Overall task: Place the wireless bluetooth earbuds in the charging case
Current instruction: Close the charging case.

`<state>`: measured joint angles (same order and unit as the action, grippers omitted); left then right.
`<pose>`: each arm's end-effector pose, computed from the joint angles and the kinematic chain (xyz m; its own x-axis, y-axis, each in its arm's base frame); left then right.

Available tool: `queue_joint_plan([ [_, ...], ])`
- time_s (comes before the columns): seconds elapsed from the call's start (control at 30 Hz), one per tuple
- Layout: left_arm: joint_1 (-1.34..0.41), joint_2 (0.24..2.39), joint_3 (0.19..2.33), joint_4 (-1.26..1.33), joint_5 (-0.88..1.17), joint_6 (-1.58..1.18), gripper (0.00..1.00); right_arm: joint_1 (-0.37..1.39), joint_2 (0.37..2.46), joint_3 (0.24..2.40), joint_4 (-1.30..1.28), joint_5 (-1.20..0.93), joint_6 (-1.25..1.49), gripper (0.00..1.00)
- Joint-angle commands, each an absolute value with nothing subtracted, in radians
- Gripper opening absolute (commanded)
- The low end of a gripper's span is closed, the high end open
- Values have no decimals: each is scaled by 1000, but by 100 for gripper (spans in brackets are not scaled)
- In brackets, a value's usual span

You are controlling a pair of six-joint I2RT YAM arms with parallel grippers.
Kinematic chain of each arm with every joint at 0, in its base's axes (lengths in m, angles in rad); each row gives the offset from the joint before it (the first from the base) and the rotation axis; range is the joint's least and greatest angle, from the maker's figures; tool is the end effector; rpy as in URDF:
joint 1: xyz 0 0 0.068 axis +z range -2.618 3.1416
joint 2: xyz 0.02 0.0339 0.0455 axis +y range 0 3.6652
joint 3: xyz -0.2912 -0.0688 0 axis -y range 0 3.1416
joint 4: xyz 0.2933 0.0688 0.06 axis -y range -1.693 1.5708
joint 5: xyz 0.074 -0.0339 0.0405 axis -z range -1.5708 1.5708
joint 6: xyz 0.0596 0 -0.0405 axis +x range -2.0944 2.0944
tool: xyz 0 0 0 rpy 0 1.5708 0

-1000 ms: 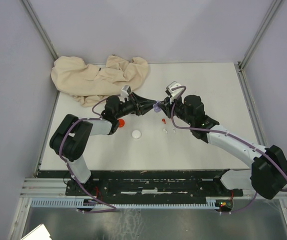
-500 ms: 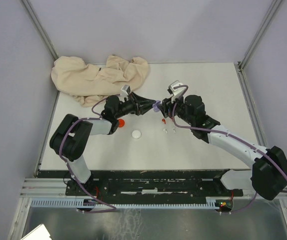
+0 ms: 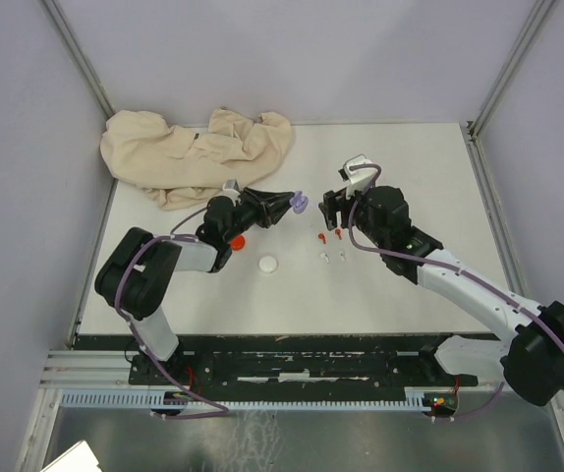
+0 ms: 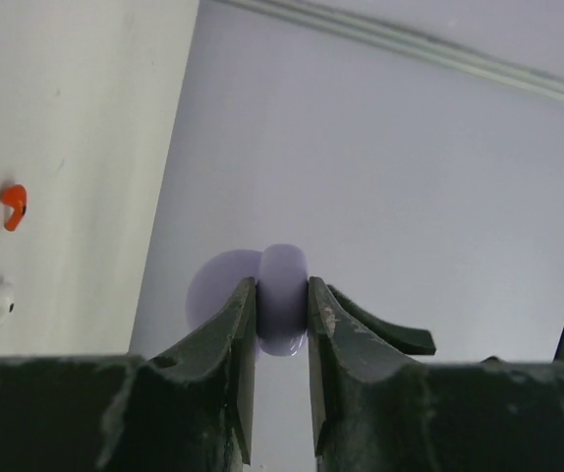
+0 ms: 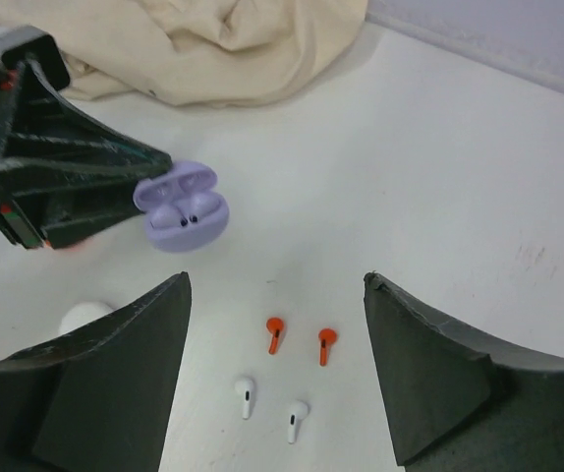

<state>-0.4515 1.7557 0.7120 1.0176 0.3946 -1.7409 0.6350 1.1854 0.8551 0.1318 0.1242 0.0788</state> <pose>0.3516 -0.1960 0.1731 -0.7338 -0.6553 0.1791 -0.1499 -0.1010 -0.9835 0.2765 0.1945 0.3187 -0.1969 -0.0481 -0.9792 -0.4768 0.8774 0.0528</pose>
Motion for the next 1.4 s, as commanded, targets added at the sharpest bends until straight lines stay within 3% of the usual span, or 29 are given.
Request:
queue_joint_plan([
  [0.0, -463, 1654, 683, 974, 174, -1830, 3, 640, 1224, 843, 123, 167, 61, 80],
  [0.3, -480, 1576, 675, 875, 70, -1855, 3, 644, 1357, 870, 201, 114, 126, 83],
  [0.67, -524, 1475, 696, 631, -101, -1917, 3, 714, 1517, 840, 529, 138, 47, 87],
  [1.37, -548, 1504, 745, 509, -78, -1955, 3, 778, 1697, 915, 674, 229, -45, 88],
])
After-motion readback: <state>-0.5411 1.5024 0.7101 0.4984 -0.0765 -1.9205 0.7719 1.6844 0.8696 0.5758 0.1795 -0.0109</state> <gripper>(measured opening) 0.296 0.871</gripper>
